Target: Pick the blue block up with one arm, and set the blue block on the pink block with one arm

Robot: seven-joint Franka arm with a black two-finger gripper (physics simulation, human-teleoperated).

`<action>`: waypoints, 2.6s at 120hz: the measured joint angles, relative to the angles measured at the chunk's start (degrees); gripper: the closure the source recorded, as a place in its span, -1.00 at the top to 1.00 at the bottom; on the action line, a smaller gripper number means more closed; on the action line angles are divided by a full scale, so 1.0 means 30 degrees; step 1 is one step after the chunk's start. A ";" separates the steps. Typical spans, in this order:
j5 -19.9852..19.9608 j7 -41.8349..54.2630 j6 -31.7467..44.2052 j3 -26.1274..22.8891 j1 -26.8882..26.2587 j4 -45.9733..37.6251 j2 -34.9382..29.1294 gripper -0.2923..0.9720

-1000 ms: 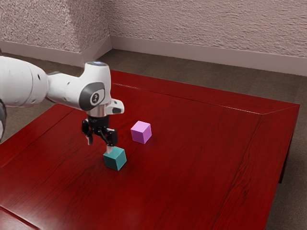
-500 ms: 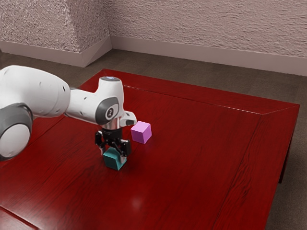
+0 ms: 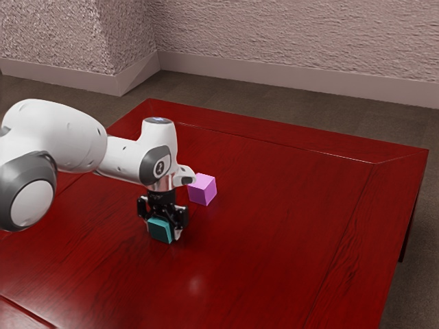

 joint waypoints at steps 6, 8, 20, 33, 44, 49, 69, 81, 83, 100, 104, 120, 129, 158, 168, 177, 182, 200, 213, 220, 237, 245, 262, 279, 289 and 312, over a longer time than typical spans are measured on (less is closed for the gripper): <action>-0.0017 -0.0131 0.0016 0.0000 0.0003 0.0025 0.0031 0.39; -0.0022 -0.0173 0.0020 0.0000 0.0004 0.0037 0.0037 0.39; -0.0044 -0.0389 0.0039 0.0001 -0.0027 0.0166 0.0024 0.39; -0.0059 -0.0541 0.0034 0.0020 -0.0114 0.0550 -0.0087 0.23; -0.0012 -0.0639 -0.0096 0.0048 -0.0138 0.1121 -0.0178 0.18; 0.0008 -0.0676 -0.0192 0.0054 -0.0142 0.1349 -0.0195 0.17; 0.0087 -0.0822 -0.0640 0.0029 -0.0335 0.1673 -0.0338 0.06; 0.0262 -0.0916 -0.1503 0.0065 -0.0422 0.2634 -0.0495 0.04; 0.0290 -0.0929 -0.1659 0.0074 -0.0427 0.2767 -0.0504 0.03; 0.0395 -0.0887 -0.2963 0.0192 -0.0111 0.4634 -0.0432 -0.01; 0.0394 -0.0835 -0.3218 0.0179 0.0110 0.5052 -0.0392 -0.01; 0.0379 -0.0541 -0.4096 -0.0642 0.1653 0.7140 0.0328 -0.01; 0.0389 -0.0372 -0.4639 -0.1392 0.2394 0.8876 0.1248 -0.01; 0.0558 0.0066 -0.5969 -0.4030 0.5306 1.3672 0.3493 -0.02; 0.0581 0.0181 -0.6272 -0.4722 0.5981 1.4832 0.4238 -0.01; 0.0581 0.0274 -0.6458 -0.4938 0.6131 1.5621 0.4805 -0.01; 0.0580 0.0321 -0.6532 -0.5072 0.6239 1.5921 0.5088 -0.01; 0.0597 0.0467 -0.6697 -0.5528 0.6647 1.6777 0.5834 -0.01; 0.0604 0.0552 -0.6759 -0.5659 0.6659 1.7019 0.6053 -0.01; 0.0610 0.0590 -0.6780 -0.5793 0.6650 1.7231 0.6176 -0.01; 0.0676 0.0686 -0.6824 -0.5947 0.6604 1.7345 0.6265 0.15; 0.0696 0.0734 -0.6842 -0.5988 0.6610 1.7354 0.6269 0.26; 0.0727 0.0825 -0.6877 -0.6003 0.6649 1.7513 0.6254 0.39; 0.0882 0.0909 -0.7182 -0.6054 0.6596 1.7927 0.6114 0.46; 0.1118 0.0968 -0.7680 -0.6033 0.6476 1.7957 0.5747 0.49; 0.2938 0.1086 -0.9140 -0.5823 0.5719 1.3960 0.0963 0.52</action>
